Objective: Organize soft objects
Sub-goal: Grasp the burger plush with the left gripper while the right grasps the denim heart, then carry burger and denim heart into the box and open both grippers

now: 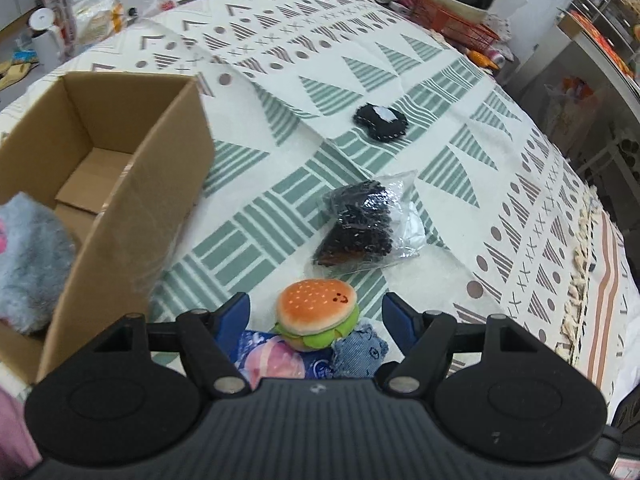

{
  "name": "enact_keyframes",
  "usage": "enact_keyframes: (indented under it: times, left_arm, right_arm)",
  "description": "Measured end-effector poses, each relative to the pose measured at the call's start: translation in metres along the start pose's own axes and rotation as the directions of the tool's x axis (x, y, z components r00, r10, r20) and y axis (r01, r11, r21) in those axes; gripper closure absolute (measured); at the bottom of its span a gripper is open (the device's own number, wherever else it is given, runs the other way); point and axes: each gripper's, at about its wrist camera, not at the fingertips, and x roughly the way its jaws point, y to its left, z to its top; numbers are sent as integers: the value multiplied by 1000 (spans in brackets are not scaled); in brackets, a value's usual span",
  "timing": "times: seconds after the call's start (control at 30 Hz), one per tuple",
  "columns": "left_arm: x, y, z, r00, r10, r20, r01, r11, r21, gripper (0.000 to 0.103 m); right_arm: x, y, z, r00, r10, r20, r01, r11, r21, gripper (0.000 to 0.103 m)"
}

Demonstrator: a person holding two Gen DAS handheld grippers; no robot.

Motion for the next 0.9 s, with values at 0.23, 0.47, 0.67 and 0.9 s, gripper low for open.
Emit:
enact_keyframes:
  times: [0.23,0.47,0.67,0.9]
  left_arm:
    - [22,8,4,999,-6,-47,4,999,-41,34]
    - [39,20,3,995,-46,-86,36,993,-114,40]
    - [39,16,1,993,-76,-93,66,991,-114,61]
    - [14,17,6,996,-81,-33,77,992,-102,62]
  right_arm:
    - [13,0,3,1000,-8,-11,8,1000,20,45]
    - [19,2,5,1000,-16,0,16,1000,19,57]
    - [17,4,3,1000,-5,15,5,1000,-1,73]
    - [-1,14,-4,997,24,79,-18,997,-75,75]
